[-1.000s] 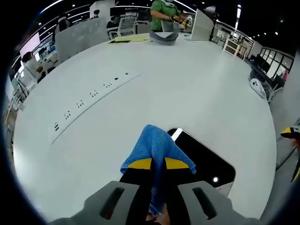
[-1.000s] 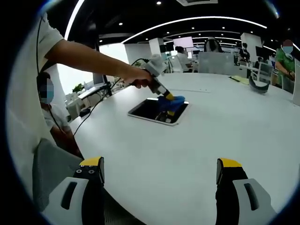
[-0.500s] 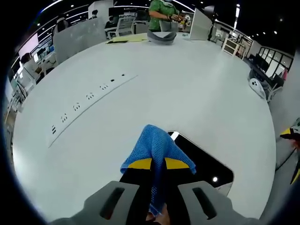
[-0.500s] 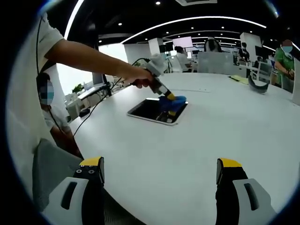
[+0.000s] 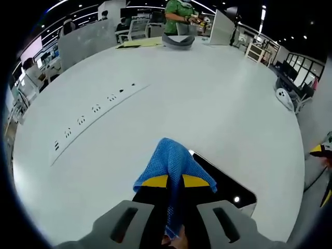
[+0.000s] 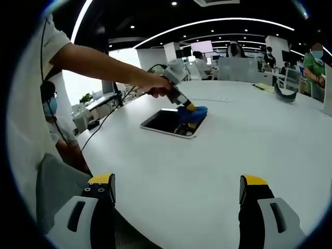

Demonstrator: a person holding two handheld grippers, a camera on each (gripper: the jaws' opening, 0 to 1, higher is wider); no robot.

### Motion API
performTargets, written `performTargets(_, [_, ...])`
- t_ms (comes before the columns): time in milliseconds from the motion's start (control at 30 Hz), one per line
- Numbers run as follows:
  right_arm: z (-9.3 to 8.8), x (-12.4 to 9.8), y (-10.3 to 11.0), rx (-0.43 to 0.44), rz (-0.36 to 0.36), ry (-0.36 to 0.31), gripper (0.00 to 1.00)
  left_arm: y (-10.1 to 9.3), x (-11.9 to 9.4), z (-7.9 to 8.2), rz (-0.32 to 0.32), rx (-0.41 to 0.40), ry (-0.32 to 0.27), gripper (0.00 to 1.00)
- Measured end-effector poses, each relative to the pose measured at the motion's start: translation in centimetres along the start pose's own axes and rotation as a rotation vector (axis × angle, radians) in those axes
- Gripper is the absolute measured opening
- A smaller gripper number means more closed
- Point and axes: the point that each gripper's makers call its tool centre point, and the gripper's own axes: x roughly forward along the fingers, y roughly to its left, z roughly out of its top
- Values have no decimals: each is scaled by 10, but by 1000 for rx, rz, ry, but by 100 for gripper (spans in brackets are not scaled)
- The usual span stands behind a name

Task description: Wipe the mirror surface with the cleaning cloth until all visible marks leave the cleaned area.

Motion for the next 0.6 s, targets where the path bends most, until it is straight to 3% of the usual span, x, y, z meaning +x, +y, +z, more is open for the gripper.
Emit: performTargets(600, [0,1,0,6,0,-3,100,-7,5,6,-11,-7,-11,6])
